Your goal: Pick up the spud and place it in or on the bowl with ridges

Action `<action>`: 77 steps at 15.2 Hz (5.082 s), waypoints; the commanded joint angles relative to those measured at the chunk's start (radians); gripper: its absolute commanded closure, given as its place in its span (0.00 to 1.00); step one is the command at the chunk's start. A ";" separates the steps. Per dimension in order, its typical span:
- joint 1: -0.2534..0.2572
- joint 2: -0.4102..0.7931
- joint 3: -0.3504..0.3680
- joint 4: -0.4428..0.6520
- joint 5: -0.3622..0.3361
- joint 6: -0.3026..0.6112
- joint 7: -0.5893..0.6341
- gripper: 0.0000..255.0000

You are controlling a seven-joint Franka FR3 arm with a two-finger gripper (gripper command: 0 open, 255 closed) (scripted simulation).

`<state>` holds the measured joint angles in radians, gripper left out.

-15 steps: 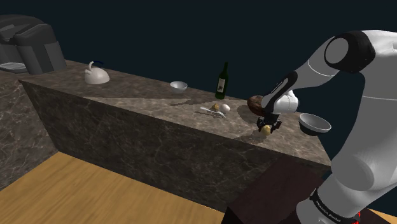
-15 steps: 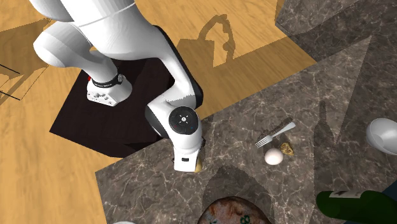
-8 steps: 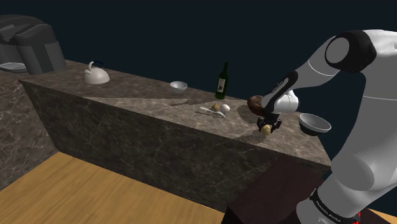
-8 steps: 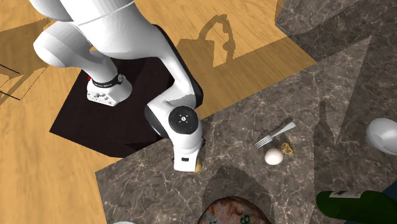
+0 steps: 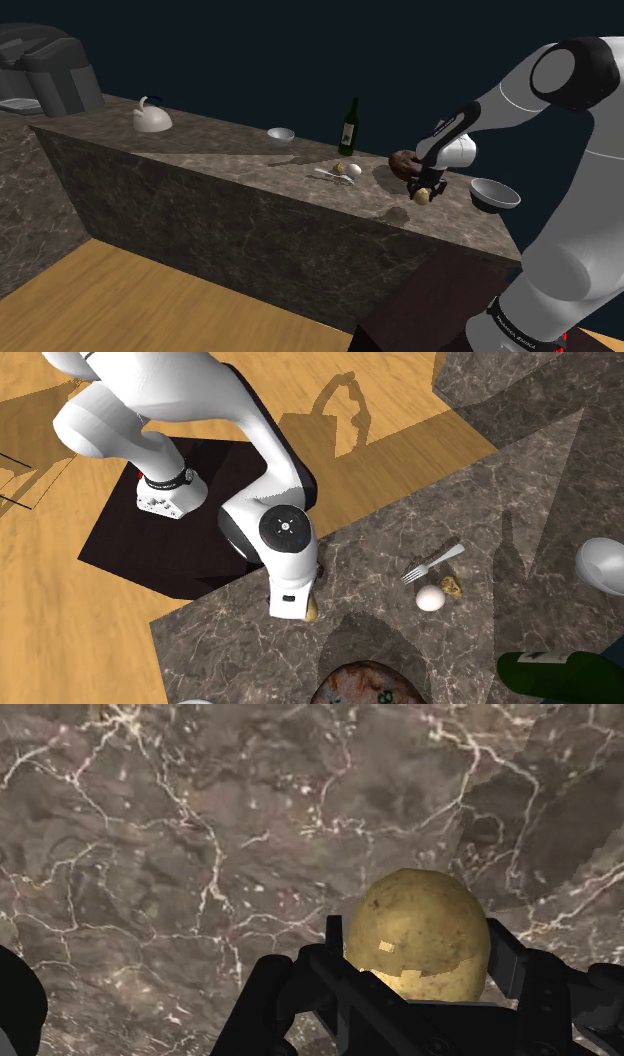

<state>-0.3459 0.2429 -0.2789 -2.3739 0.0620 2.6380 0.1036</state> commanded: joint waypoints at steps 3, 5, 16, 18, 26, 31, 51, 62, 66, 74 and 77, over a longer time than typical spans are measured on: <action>0.009 -0.048 -0.012 0.004 -0.025 -0.050 0.018 1.00; 0.012 -0.072 -0.016 0.006 -0.038 -0.076 0.026 1.00; 0.021 -0.194 -0.029 0.035 -0.094 -0.222 0.062 1.00; 0.022 -0.214 -0.029 0.043 -0.102 -0.249 0.067 1.00; -0.015 -0.240 -0.068 0.083 -0.107 -0.311 -0.007 1.00; -0.079 -0.193 -0.128 0.137 -0.075 -0.317 -0.152 1.00; -0.435 0.203 -0.220 0.641 0.175 -0.474 -0.692 1.00; -0.454 0.280 -0.191 0.599 0.222 -0.362 -0.721 1.00; -0.459 0.298 -0.184 0.594 0.232 -0.339 -0.727 1.00; -0.459 0.298 -0.183 0.594 0.232 -0.339 -0.727 0.00; -0.459 0.298 -0.183 0.594 0.232 -0.339 -0.727 0.00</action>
<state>-0.8044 0.5414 -0.4624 -1.7800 0.2945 2.2987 -0.6234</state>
